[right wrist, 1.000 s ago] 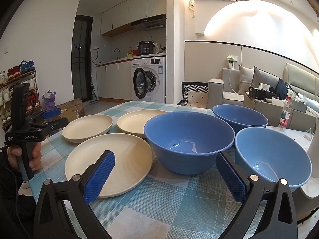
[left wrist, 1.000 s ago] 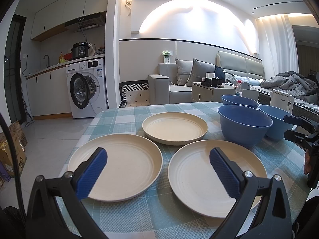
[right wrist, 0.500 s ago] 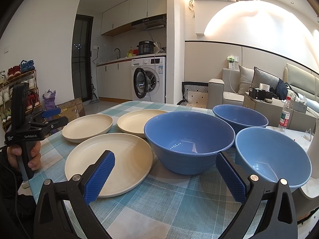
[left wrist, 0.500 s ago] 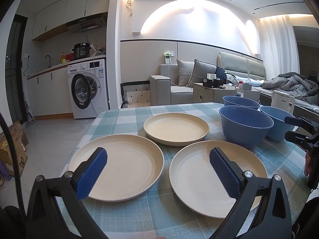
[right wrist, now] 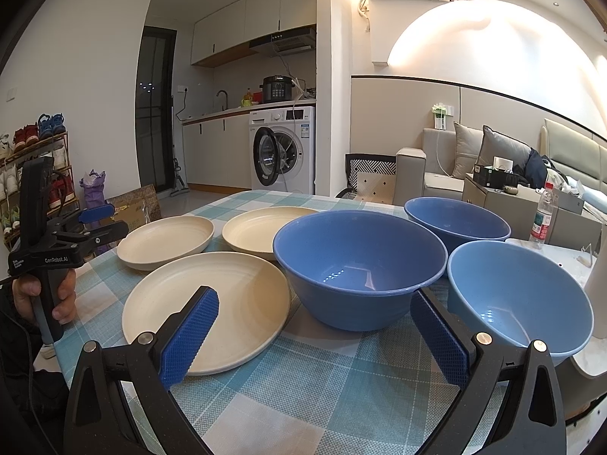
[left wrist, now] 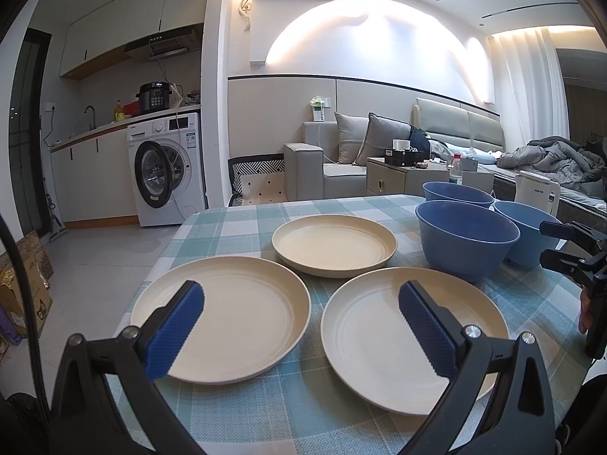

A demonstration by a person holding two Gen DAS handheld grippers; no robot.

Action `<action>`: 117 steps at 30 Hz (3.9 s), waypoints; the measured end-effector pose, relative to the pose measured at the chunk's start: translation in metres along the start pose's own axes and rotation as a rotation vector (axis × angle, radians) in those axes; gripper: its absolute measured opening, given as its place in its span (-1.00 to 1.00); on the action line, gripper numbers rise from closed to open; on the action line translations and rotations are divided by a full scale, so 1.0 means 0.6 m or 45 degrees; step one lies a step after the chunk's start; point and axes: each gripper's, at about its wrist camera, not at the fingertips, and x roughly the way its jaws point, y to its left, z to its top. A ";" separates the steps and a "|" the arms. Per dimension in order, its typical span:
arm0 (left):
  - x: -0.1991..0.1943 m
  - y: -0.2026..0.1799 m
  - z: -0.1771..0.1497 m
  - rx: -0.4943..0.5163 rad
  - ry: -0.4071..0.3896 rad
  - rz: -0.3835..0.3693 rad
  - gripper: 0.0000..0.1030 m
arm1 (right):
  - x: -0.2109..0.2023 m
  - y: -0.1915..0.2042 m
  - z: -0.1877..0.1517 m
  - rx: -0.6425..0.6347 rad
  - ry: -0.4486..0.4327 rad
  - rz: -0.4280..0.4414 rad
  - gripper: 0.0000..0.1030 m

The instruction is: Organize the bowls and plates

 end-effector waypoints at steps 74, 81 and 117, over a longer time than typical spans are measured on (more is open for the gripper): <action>-0.011 0.064 0.019 -0.141 0.104 0.154 1.00 | 0.103 0.163 0.123 -0.089 0.194 0.115 0.99; -0.004 0.080 0.015 -0.162 0.144 0.185 1.00 | 0.128 0.190 0.163 -0.182 0.218 0.112 0.99; 0.029 0.137 0.009 -0.239 0.298 0.276 1.00 | 0.322 0.268 0.207 -0.206 0.458 0.255 0.99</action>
